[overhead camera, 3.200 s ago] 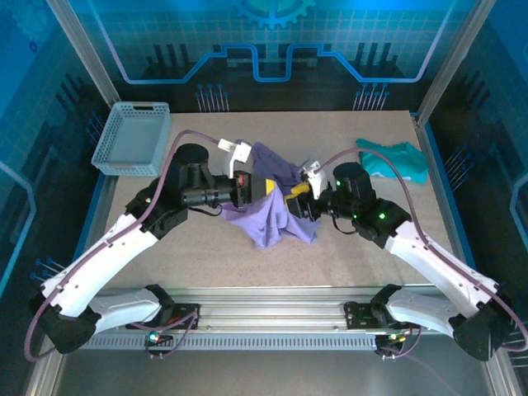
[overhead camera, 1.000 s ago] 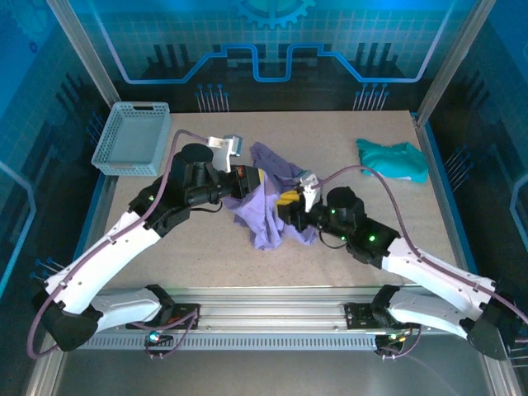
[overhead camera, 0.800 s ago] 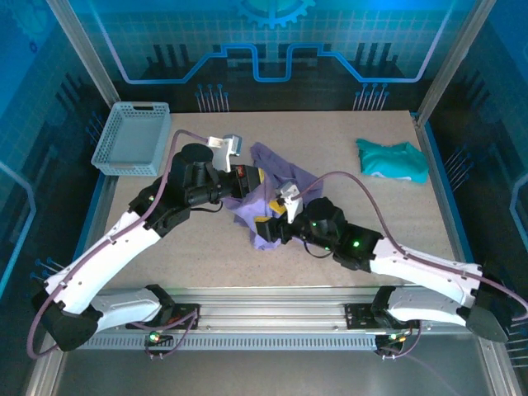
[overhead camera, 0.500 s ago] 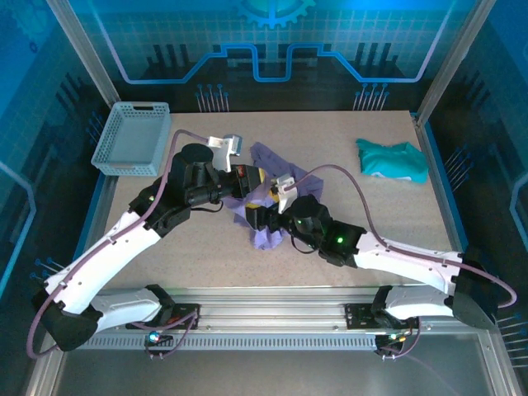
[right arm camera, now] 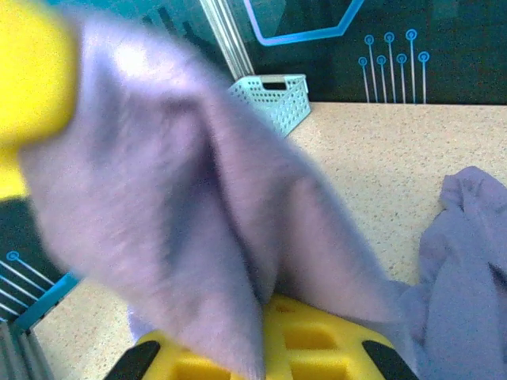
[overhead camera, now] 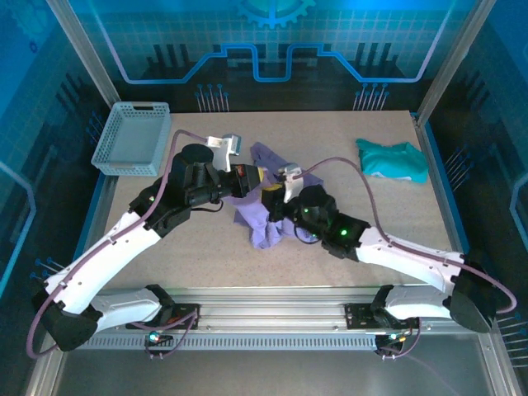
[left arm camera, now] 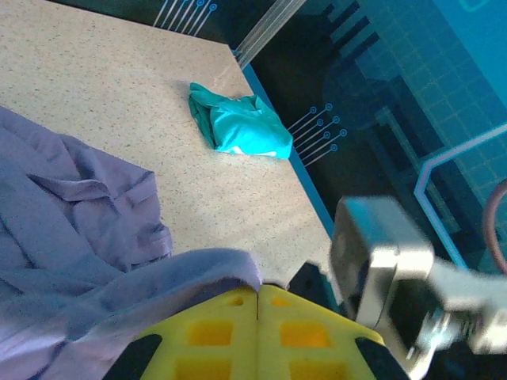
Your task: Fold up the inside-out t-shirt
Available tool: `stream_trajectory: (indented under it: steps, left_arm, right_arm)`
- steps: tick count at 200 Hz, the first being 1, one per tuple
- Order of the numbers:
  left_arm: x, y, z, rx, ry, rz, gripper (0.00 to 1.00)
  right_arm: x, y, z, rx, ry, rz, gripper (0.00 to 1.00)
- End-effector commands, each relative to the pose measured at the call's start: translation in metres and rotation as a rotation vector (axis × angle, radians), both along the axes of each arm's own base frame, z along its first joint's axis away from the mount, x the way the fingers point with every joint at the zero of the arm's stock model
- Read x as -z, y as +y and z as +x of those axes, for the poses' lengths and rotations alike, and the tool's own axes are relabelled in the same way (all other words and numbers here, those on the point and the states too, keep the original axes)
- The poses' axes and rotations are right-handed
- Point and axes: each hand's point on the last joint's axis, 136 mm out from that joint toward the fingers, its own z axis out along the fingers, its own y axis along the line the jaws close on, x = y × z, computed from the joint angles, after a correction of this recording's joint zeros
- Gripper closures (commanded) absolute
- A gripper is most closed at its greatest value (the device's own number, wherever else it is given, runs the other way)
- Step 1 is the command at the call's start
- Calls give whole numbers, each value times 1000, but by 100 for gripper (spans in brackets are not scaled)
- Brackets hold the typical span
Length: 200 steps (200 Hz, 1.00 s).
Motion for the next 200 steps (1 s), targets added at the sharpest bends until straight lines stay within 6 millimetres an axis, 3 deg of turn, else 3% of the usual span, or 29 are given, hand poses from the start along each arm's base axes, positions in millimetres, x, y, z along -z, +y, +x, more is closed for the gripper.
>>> stream_trajectory:
  steps: [1, 18, 47, 82, 116, 129, 133, 166, 200]
  left_arm:
    - [2, 7, 1, -6, -52, 29, 100]
    - [0, 2, -6, 58, -99, 21, 100]
    - [0, 5, -18, 125, -184, 68, 77]
    - [19, 28, -11, 100, -190, 166, 61]
    - [28, 18, -16, 205, -218, 207, 45]
    - [30, 11, -19, 252, -224, 205, 42]
    - [31, 9, -19, 265, -226, 206, 41]
    - [44, -5, -26, 382, -253, 227, 38]
    - [44, -13, -21, 404, -311, 220, 41]
  right_arm:
    - [-9, -8, -13, -176, -7, 21, 94]
    - [-9, -14, -18, -286, 3, 21, 95]
    - [-7, -29, -22, -407, 36, 47, 97]
    - [-8, -43, -25, -491, 58, 58, 99]
    - [-13, -49, -36, -572, 43, 17, 100]
    - [-8, -51, -40, -595, 59, 7, 100]
    - [-18, -51, -40, -600, 37, 8, 100]
    - [-25, -55, -45, -645, 36, 15, 100]
    - [-26, -54, -53, -705, 46, 11, 100]
